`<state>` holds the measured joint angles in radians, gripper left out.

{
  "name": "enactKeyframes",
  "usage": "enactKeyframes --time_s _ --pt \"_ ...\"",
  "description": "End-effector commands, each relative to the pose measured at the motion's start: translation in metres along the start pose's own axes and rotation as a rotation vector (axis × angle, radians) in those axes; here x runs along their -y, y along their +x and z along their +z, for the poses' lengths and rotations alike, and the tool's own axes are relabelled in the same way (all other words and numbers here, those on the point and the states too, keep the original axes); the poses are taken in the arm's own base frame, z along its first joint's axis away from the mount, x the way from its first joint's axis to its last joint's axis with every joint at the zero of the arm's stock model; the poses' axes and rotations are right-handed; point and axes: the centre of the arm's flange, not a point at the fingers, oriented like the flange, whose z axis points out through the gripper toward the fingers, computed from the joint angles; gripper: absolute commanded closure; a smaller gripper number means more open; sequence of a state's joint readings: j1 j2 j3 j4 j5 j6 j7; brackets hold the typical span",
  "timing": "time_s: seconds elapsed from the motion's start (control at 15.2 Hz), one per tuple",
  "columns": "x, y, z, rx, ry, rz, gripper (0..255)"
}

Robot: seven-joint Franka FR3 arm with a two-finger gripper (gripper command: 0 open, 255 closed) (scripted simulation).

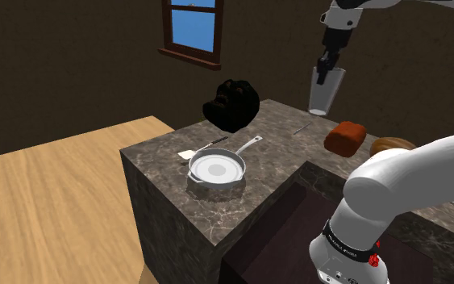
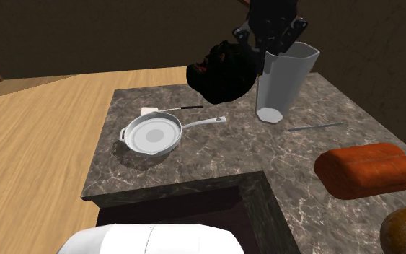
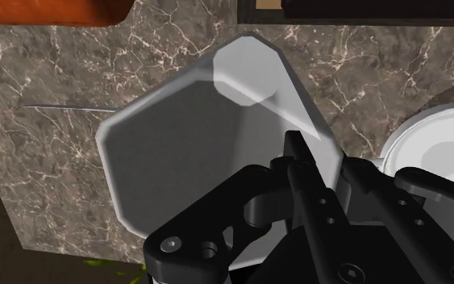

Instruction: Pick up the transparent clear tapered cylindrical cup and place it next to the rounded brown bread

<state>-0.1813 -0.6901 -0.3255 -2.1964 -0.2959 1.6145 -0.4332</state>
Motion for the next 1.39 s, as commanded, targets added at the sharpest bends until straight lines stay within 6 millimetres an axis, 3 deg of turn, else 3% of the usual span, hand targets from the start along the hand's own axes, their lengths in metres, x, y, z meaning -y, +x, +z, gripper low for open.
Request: enactKeyframes --time_s 0.0,1.32 --pt "-0.023 -0.016 0.003 0.0 0.0 -0.001 255" --pt "-0.219 -0.193 0.019 0.0 0.0 -0.001 255"
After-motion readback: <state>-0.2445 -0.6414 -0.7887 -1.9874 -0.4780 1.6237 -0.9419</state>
